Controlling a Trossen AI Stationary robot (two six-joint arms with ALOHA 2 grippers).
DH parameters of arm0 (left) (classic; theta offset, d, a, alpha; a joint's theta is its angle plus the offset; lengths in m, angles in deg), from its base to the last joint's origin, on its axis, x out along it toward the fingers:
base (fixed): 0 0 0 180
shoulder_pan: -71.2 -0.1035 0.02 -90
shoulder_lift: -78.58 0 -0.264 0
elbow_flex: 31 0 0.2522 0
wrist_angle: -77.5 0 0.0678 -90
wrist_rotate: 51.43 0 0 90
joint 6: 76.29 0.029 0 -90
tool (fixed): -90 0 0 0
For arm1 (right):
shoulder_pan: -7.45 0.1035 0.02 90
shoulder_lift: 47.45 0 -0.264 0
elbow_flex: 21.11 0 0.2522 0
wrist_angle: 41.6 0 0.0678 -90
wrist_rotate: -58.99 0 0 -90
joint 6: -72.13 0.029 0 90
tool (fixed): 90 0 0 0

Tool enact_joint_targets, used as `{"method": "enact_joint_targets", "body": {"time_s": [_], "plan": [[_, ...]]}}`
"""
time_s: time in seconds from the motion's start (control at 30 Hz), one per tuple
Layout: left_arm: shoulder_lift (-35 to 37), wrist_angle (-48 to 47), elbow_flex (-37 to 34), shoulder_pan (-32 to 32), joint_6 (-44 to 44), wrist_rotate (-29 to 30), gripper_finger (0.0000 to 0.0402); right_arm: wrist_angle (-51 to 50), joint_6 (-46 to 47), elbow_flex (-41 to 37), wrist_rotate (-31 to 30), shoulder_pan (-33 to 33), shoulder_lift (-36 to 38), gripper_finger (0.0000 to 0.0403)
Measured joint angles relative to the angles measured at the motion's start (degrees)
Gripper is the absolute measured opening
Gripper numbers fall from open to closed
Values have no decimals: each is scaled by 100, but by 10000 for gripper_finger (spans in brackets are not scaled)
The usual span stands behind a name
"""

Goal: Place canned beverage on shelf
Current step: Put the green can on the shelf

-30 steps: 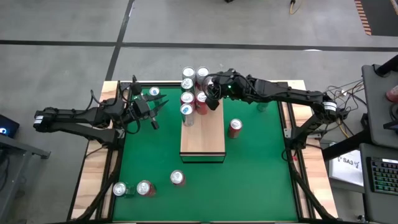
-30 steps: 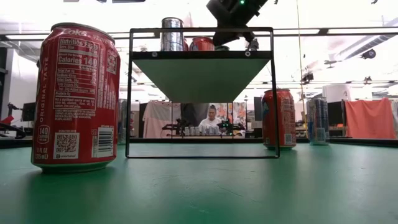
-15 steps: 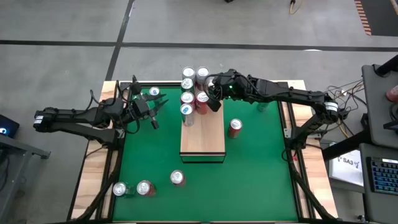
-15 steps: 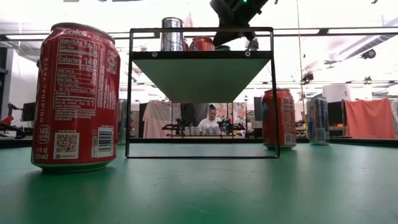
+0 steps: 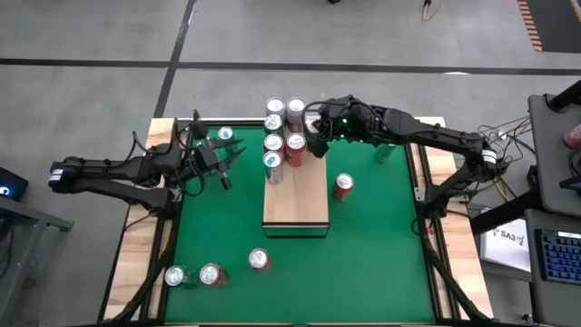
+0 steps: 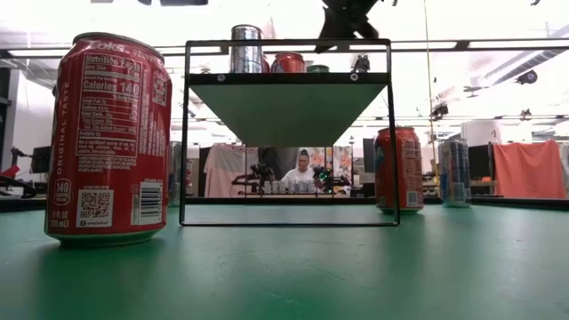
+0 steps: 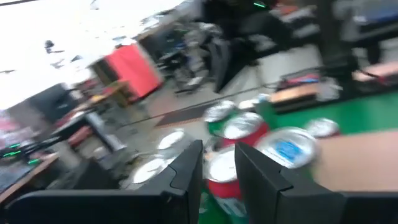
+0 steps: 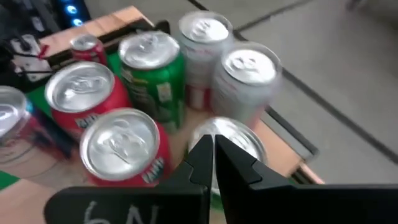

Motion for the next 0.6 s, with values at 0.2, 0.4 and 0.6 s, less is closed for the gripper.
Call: {"method": "enact_joint_targets", "body": {"time_s": [0.2, 0.4, 0.6], "plan": [[211, -782, 0, 2, 54, -1540, 77, -1469, 917, 456, -208, -68, 55, 9], [445, -1141, -43, 0, 227, -1723, 77, -1949, 1390, 365, -198, -349, 55, 9], [641, -1135, -198, 0, 230, -1723, 77, -1865, 1510, 236, 62, -429, -137, 9]]}}
